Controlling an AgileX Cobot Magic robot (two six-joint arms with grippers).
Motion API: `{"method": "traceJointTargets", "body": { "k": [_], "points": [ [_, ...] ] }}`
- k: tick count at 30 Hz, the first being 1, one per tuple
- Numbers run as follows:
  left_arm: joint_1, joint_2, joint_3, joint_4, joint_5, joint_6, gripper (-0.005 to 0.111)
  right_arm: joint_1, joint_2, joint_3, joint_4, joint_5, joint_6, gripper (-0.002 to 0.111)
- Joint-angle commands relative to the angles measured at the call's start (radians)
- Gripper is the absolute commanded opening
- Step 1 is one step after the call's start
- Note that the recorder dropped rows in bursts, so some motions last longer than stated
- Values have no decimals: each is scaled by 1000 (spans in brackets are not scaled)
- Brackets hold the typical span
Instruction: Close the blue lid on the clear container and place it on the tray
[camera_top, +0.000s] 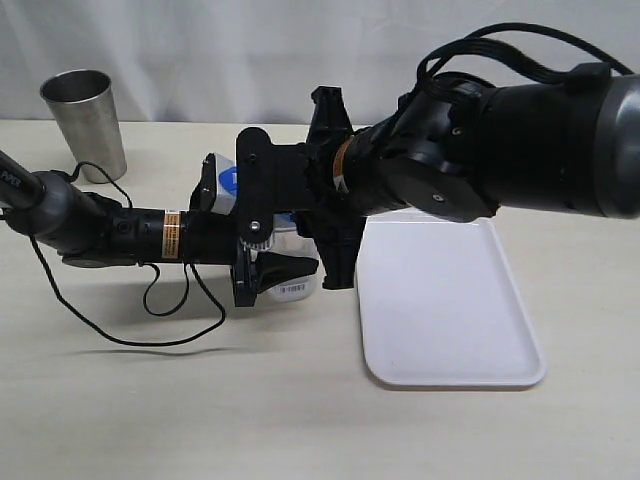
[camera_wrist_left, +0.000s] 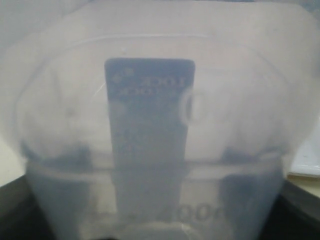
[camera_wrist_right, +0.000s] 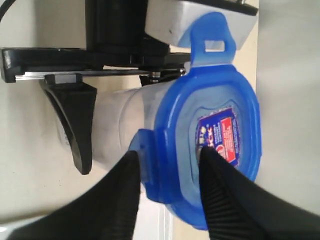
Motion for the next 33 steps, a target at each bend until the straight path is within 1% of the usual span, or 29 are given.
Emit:
{"method": "traceJointTargets", "body": {
  "k": [1,6,11,15,18,20,24,28,31,33],
  "points": [
    [-7,-3,1,47,-36,79,0,-9,9,40,139,152,34,39],
    [13,-3,1,36,-36,102,0,-9,-87,35,242,152,15,41],
    [11,-3,1,79,-36,236,0,-9,-200,7,432,181,-57,41],
    [11,-3,1,119,-36,337,0,-9,-246,-59,571,276,-96,41],
    [11,-3,1,149,-36,363,0,-9,-248,-113,626,364,-113,41],
    [11,-3,1,171,-36,372,0,-9,-248,-130,648,392,-118,41],
    [9,-3,1,198,-36,372,0,-15,-246,-163,653,470,-118,41],
    [-12,-3,1,207,-36,403,0,-81,-234,-231,751,567,-126,41],
    [-36,-3,1,212,-36,425,0,-153,-188,-291,891,682,-189,41],
    [-41,-3,1,214,-36,425,0,-186,-149,-316,909,714,-206,41]
  ]
}}
